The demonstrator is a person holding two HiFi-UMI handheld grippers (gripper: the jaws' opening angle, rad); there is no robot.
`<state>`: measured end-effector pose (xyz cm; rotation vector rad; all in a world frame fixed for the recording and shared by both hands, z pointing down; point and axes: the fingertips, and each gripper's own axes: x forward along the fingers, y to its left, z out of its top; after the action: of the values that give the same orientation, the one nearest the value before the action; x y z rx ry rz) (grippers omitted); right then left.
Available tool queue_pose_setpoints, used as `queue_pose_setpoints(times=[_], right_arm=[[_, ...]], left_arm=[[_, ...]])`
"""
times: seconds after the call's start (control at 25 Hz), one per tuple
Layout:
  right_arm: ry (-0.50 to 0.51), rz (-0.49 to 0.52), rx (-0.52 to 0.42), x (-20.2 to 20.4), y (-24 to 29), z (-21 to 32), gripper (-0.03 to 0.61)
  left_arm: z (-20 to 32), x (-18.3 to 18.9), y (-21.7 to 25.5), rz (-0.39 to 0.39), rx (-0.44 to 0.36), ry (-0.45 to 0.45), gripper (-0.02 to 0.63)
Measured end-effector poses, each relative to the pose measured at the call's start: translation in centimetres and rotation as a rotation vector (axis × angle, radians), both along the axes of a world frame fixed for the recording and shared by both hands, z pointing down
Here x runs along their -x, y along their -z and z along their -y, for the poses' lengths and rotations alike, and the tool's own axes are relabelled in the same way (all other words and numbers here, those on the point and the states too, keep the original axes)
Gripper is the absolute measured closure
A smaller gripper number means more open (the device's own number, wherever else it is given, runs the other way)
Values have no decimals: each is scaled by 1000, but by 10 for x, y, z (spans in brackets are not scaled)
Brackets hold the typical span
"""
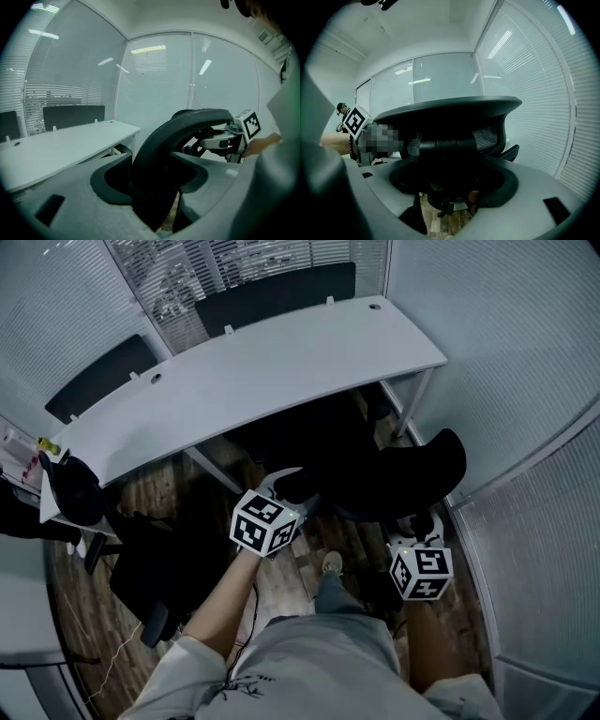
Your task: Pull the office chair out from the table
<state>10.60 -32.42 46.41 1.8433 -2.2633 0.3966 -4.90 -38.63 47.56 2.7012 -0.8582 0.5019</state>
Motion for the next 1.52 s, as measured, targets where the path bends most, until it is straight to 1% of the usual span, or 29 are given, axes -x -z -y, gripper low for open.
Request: queue_pose_setpoints(times=[0.24, 0.44, 0.64, 1.52], right_arm=[[-14, 1, -10, -1, -1, -24, 298], [-19, 0, -20, -4, 0, -40, 298], [-17, 0, -27, -6, -1, -55, 298], [-84, -3, -39, -17, 1, -135, 298]], left_arm=[[-23, -1, 0, -4, -7, -7, 371], [-38, -5, 1, 13, -4, -7, 371], [-53, -9, 1, 28, -13, -45, 374], [-131, -22, 0, 28, -16, -108, 380]])
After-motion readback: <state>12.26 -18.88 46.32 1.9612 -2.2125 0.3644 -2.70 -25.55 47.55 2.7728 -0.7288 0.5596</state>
